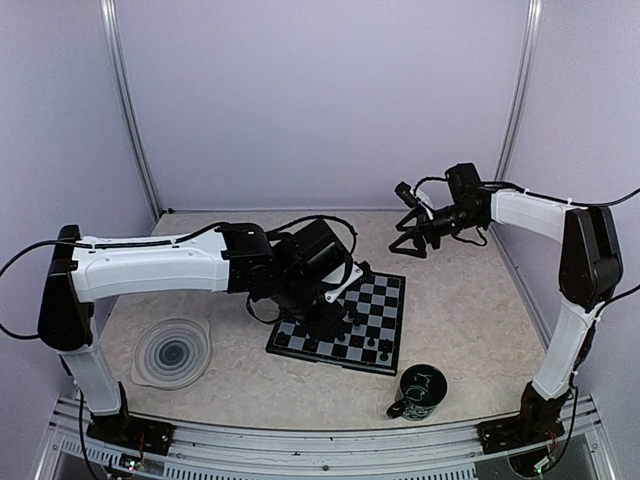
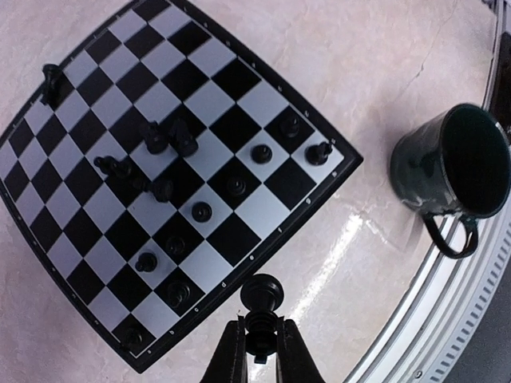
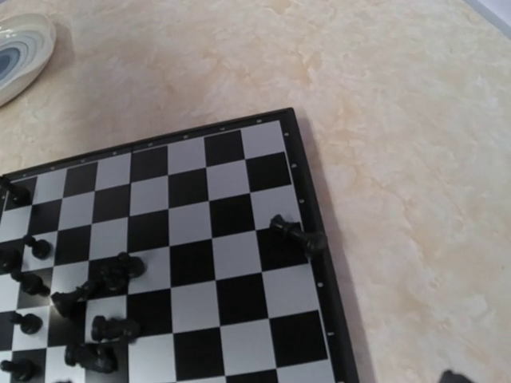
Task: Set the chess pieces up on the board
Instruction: Place the king at d8.
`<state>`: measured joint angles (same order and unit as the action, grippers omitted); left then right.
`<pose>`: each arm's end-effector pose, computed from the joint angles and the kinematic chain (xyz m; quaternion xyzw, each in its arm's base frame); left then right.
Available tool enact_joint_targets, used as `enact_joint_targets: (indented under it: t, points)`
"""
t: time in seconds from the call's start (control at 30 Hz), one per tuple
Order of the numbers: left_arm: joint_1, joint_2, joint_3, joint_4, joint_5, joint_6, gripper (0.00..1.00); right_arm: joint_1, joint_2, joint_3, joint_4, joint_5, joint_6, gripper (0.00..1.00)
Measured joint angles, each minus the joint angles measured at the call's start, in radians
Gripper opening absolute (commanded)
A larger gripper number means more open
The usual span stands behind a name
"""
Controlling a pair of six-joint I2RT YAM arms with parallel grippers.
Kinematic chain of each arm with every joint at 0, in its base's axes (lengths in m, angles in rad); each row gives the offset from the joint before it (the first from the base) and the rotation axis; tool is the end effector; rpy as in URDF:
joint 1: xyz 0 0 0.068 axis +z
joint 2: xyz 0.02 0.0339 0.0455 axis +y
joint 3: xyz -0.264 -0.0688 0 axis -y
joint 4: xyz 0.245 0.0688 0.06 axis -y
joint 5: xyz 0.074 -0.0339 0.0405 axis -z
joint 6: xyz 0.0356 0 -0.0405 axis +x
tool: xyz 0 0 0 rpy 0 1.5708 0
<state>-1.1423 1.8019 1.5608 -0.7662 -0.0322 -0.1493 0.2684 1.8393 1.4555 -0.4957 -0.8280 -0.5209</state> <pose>0.1636 -0.3554 0.2776 0.4536 0.8466 -0.1550 0.2313 0.3809 0.1319 0.2564 -0.4570 0.7428 0.3364 0.3554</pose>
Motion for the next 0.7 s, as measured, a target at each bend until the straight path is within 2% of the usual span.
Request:
enact_joint_targets:
  t: [0.23,0.7]
  points:
    - [-0.011,0.1,0.015,-0.054,-0.003,0.019,0.09,0.0,0.0,-0.001,0.0,0.003,0.0,0.99]
    - [-0.011,0.232,0.125,-0.061,-0.021,0.054,0.1,0.0,0.0,-0.006,-0.008,0.002,-0.004,0.99]
